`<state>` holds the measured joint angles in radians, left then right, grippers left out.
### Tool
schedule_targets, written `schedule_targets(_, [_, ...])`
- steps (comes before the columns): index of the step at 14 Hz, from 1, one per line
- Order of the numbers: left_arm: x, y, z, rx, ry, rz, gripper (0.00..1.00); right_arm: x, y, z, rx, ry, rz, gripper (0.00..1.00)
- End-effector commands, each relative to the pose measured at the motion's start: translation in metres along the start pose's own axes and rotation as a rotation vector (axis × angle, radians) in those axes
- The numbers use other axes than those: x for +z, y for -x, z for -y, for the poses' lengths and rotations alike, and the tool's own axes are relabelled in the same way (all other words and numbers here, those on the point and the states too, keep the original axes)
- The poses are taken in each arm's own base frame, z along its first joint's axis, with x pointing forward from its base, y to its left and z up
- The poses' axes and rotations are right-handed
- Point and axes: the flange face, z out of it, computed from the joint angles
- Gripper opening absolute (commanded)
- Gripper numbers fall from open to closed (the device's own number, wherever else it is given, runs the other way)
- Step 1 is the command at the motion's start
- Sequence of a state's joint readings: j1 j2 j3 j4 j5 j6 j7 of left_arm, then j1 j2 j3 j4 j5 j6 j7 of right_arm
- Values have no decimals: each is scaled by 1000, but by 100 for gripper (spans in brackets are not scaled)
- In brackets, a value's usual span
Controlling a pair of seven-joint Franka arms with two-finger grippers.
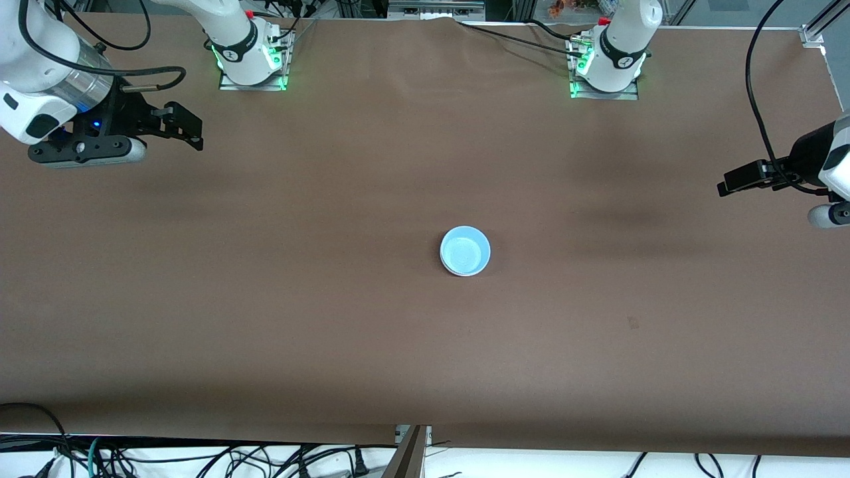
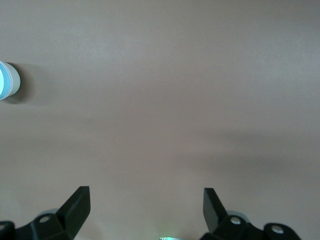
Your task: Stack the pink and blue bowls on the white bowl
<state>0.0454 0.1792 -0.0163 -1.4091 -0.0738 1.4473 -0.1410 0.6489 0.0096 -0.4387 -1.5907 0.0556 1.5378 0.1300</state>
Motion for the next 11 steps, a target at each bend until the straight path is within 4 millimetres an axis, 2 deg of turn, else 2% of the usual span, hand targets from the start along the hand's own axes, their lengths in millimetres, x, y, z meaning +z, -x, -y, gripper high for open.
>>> schedule_targets(1, [-5,0,-8,36,-47,-5,100,-11,-1,-15,-10,11,-21,100])
schedule_targets(5, [-5,1,-9,36,-46,-3,100,-18,-3,-37,-61,4,-31,100])
schedule_targets(11, [-5,0,-7,32,-44,-2,100,-12,-3,-46,-99,6,3,100])
